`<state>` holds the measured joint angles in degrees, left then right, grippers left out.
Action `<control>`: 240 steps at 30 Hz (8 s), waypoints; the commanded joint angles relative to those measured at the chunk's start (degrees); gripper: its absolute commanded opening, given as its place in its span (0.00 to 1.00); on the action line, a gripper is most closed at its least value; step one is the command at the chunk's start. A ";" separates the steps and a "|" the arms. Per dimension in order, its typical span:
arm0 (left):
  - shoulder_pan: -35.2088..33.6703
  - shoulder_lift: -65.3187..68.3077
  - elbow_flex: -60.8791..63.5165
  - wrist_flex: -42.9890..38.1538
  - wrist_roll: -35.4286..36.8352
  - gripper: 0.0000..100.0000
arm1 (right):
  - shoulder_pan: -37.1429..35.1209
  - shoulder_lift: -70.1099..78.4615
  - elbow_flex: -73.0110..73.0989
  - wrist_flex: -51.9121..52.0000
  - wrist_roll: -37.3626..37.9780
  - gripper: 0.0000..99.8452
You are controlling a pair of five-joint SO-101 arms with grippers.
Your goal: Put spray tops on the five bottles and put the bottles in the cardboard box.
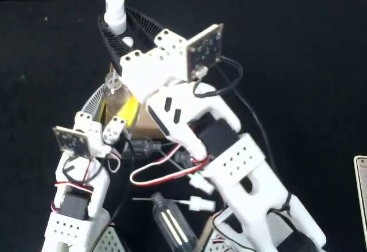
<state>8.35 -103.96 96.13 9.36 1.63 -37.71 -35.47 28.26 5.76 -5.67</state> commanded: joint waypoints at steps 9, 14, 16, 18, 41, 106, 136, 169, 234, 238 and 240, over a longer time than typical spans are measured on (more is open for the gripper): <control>4.97 -0.70 1.27 -1.23 -7.91 0.03 | -1.14 -9.36 2.33 11.96 -0.09 0.01; 4.88 -0.70 1.27 -1.23 -7.91 0.03 | -3.96 -18.51 9.45 14.77 0.09 0.01; 4.88 -0.70 1.27 -1.23 -7.91 0.03 | -5.54 -20.79 12.53 15.03 2.81 0.01; 4.88 -0.70 1.27 -1.14 -7.91 0.03 | -6.95 -21.85 14.46 15.03 7.65 0.04; 4.79 -0.62 1.27 -1.05 -8.18 0.03 | 18.37 -21.85 -6.29 45.27 10.20 0.16; 4.79 -0.62 1.27 -1.05 -8.18 0.03 | 19.87 20.00 25.10 17.76 1.14 0.20; 4.79 -0.62 1.27 -1.05 -8.18 0.03 | 25.14 22.29 17.98 28.13 13.98 0.01; 4.79 -0.62 1.27 -1.05 -8.18 0.03 | 27.78 21.76 17.54 33.49 6.77 0.01; 4.79 -0.62 1.27 -1.05 -8.18 0.03 | 25.23 9.89 24.84 33.23 4.75 0.13; 4.79 -0.62 1.27 -1.05 -8.18 0.03 | 26.02 6.81 22.73 34.73 4.75 0.22; 4.79 -0.62 1.27 -1.05 -8.18 0.03 | 28.57 3.03 21.93 37.71 4.40 0.21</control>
<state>12.75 -103.96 96.13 9.36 -6.11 -11.16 -25.80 54.37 41.01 -1.10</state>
